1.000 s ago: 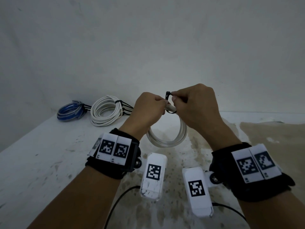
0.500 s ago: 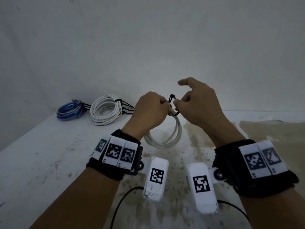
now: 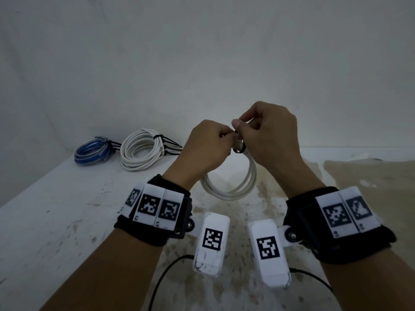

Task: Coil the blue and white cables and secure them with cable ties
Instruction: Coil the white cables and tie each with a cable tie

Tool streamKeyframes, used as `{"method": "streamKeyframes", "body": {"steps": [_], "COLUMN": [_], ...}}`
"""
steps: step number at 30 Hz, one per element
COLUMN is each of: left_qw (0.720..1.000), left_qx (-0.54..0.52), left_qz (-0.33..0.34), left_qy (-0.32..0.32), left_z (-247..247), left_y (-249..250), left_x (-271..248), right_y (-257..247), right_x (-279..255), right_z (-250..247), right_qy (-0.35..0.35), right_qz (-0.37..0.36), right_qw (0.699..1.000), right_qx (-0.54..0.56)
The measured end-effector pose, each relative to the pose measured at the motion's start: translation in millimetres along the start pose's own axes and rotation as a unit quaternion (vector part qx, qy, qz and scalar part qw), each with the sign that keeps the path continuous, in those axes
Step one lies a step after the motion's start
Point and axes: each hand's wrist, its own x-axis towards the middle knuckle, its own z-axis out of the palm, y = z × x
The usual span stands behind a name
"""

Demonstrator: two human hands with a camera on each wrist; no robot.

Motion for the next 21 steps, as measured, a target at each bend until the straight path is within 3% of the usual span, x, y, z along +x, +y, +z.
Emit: {"method": "streamKeyframes", "body": {"steps": [3, 6, 9, 11, 17, 21], "left_qw": [0.999, 0.998, 0.998, 0.998, 0.996, 0.993], "left_qx": [-0.043, -0.066, -0.053, -0.046, -0.024, -0.018], "left_qz": [0.0, 0.011, 0.022, 0.03, 0.078, 0.095], "left_qy": [-0.009, -0.005, -0.005, -0.014, -0.037, -0.064], "left_z": [1, 0, 0, 2, 4, 6], "left_y": [0, 2, 1, 1, 3, 2], "left_x": [0, -1, -1, -2, -2, -3], "right_y": [-1, 1, -4, -5, -2, -1], "right_x": [-1, 1, 2, 4, 10, 10], "right_z": [1, -2, -16, -23, -31, -32], "right_qy": [0.012, -0.004, -0.097, -0.133, -0.145, -0.132], "right_qz": [0.025, 0.121, 0.25, 0.296, 0.335, 0.304], "right_qw": [0.999, 0.991, 0.937, 0.908, 0.877, 0.903], "right_qx": [0.03, 0.064, 0.223, 0.266, 0.313, 0.274]}}
